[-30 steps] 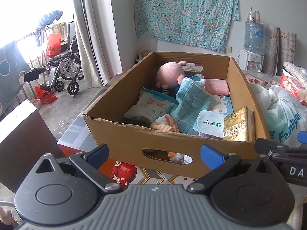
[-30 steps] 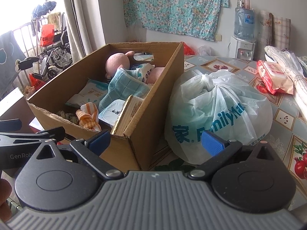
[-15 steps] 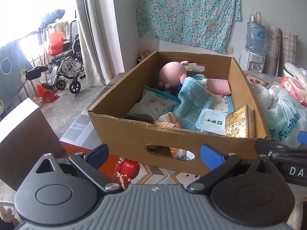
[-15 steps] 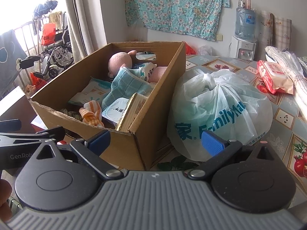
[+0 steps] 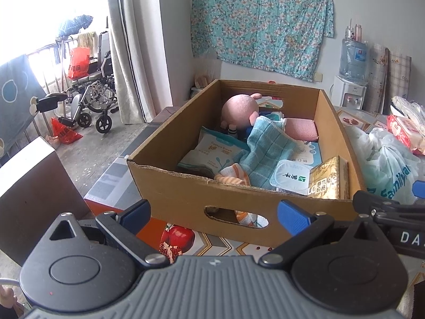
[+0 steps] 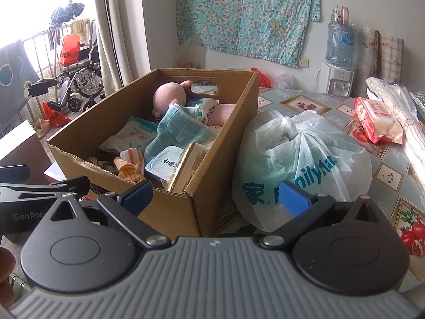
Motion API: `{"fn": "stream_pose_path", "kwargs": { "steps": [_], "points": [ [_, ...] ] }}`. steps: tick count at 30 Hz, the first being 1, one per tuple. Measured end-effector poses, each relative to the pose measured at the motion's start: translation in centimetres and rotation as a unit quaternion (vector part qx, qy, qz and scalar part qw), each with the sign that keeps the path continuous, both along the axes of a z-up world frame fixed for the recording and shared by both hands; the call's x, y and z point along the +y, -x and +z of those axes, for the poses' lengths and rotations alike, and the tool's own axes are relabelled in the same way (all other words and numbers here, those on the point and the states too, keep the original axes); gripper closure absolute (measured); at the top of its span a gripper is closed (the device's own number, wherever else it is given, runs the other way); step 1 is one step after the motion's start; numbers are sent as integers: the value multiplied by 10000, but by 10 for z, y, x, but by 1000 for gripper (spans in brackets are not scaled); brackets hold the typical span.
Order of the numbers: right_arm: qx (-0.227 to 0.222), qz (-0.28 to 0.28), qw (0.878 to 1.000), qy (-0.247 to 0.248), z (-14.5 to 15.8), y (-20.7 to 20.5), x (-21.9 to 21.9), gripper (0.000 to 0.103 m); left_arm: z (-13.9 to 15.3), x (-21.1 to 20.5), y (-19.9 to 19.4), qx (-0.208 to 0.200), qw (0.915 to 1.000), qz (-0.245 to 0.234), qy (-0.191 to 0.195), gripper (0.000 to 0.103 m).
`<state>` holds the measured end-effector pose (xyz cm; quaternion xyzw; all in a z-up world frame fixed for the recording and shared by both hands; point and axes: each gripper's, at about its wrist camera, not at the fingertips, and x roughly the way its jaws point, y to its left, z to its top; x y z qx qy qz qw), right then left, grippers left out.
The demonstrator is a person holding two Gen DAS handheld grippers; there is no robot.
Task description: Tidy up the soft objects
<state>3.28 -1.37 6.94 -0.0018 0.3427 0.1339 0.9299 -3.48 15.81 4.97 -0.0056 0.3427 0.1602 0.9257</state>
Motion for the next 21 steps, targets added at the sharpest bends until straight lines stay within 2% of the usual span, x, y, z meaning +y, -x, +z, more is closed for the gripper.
{"fn": "stream_pose_path", "kwargs": {
  "steps": [21],
  "points": [
    [-47,-34,10000,7,4,2,-3,1,5,-4,1,-18,10000,-39,16,1]
  ]
}}
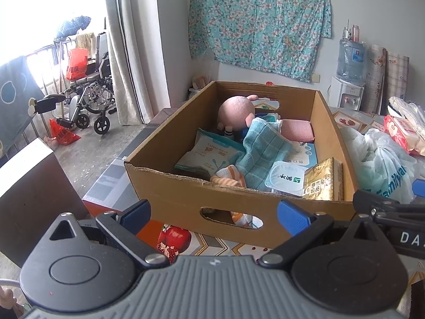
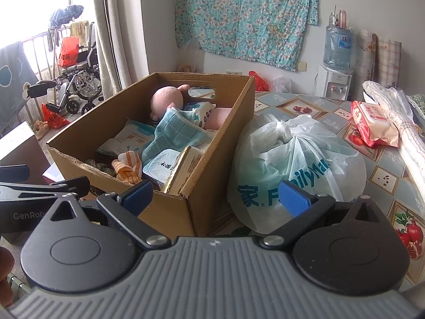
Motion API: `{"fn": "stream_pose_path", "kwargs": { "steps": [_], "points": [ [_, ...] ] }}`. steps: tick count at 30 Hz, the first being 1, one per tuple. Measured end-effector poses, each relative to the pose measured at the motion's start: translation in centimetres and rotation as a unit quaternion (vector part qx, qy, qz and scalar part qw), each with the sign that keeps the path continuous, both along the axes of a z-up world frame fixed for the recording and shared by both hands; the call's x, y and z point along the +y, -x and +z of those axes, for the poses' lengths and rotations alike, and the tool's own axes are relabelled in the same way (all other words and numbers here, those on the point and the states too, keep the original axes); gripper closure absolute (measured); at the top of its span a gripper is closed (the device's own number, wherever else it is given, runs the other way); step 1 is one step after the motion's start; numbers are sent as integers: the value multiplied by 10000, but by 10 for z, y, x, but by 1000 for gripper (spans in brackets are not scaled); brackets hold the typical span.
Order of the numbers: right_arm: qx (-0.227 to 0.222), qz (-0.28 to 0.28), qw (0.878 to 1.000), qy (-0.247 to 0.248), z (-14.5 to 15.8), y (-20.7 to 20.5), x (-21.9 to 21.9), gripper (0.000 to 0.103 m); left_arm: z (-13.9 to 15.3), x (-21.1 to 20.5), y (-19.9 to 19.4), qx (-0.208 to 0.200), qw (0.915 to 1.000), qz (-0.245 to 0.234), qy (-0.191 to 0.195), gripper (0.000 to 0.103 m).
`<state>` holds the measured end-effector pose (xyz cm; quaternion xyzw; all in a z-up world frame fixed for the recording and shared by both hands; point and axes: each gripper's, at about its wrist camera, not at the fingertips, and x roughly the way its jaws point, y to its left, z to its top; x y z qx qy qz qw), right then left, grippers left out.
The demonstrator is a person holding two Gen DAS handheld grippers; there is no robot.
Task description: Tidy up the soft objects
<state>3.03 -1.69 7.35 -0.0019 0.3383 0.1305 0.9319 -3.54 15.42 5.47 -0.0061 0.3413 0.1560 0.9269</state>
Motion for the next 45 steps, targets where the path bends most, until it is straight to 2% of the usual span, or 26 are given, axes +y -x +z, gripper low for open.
{"fn": "stream_pose_path", "kwargs": {
  "steps": [45],
  "points": [
    [45,29,10000,22,-2,0,1,1,-6,2,3,48,10000,21,24,1]
  ]
}}
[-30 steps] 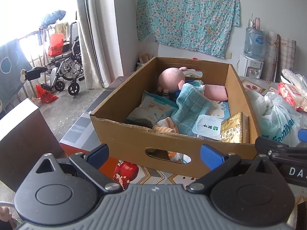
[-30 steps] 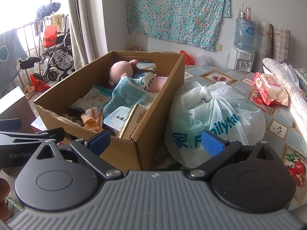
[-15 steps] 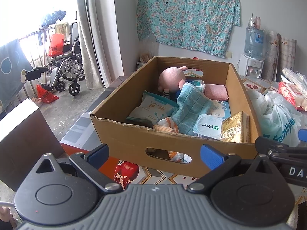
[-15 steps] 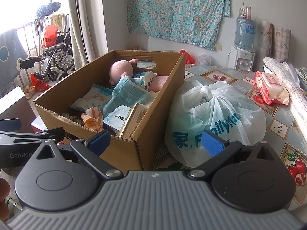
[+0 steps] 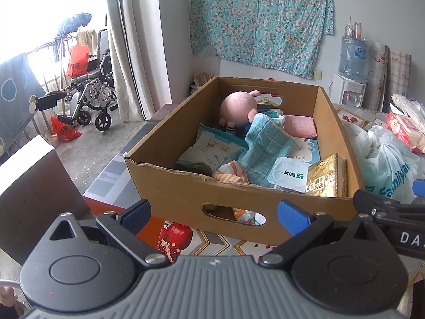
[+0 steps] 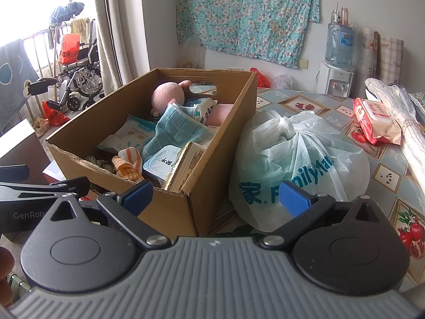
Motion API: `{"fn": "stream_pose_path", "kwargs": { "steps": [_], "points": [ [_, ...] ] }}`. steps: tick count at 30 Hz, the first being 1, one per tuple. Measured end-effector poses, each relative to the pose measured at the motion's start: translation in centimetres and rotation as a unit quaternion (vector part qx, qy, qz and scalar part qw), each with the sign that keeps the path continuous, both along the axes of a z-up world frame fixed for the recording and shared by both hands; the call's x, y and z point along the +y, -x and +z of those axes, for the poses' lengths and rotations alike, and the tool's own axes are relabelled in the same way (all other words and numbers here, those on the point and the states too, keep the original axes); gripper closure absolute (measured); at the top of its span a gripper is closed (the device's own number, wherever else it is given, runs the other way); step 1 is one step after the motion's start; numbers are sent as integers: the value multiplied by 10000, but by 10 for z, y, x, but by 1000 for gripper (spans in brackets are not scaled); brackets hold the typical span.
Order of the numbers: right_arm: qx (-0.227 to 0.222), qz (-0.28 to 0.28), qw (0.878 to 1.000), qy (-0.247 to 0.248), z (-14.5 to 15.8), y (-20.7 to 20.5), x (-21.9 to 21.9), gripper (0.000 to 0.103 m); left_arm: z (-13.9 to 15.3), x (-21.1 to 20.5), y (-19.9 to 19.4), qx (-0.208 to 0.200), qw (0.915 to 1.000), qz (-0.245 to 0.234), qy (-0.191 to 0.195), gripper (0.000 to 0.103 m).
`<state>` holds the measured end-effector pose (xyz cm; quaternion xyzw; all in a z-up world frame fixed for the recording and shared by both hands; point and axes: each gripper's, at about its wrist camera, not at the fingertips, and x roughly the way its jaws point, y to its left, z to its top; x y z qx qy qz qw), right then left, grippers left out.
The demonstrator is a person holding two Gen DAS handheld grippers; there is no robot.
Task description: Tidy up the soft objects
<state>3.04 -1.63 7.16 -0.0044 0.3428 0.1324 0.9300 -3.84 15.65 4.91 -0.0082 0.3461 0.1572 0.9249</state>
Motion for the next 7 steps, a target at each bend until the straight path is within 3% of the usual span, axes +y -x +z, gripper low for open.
{"fn": "stream_pose_path", "kwargs": {
  "steps": [7],
  "points": [
    [45,9,10000,-2,-4,-2,0,1,-2,1,1,29,10000,7,16,1]
  ]
}}
